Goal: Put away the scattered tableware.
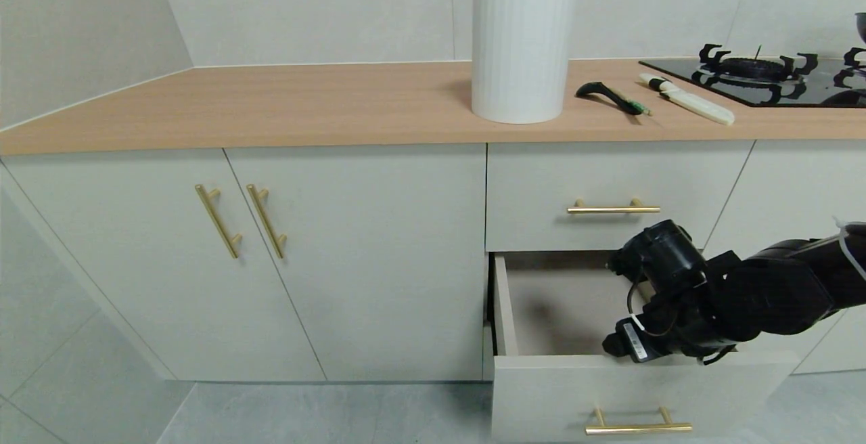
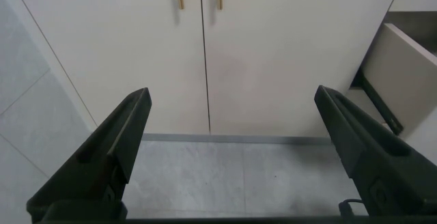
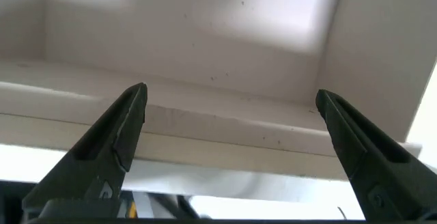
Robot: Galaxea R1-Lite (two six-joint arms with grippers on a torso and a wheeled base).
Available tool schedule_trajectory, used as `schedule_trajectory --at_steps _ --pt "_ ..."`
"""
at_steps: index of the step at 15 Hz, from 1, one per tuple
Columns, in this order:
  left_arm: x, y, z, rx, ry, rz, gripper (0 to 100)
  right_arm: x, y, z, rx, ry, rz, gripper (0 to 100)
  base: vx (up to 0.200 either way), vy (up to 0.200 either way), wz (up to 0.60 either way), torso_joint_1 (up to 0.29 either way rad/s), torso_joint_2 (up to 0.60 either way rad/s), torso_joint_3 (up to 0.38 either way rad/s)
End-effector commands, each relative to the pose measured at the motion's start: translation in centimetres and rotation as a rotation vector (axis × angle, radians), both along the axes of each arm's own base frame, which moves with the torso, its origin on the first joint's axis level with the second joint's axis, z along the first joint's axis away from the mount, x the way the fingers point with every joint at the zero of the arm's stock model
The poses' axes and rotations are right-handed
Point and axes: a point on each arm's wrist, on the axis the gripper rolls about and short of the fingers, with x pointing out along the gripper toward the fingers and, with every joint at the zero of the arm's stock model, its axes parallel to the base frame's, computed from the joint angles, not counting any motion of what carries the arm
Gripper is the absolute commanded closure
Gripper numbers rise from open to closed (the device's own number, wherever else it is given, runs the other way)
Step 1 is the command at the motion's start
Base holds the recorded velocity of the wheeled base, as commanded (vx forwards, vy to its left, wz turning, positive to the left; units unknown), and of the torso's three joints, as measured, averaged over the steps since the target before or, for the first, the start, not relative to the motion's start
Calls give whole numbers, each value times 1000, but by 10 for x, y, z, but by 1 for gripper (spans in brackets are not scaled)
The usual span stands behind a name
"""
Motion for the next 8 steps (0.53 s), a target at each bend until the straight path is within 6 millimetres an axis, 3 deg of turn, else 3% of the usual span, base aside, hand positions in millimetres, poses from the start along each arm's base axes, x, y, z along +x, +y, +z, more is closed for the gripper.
schedule_trajectory --at_steps 1,8 --pt "0 0 0 0 0 1 0 -7 3 3 -22 27 33 0 0 0 0 0 0 0" --pt "0 0 0 0 2 1 0 -36 4 -3 -164 242 127 0 0 0 0 0 0 0"
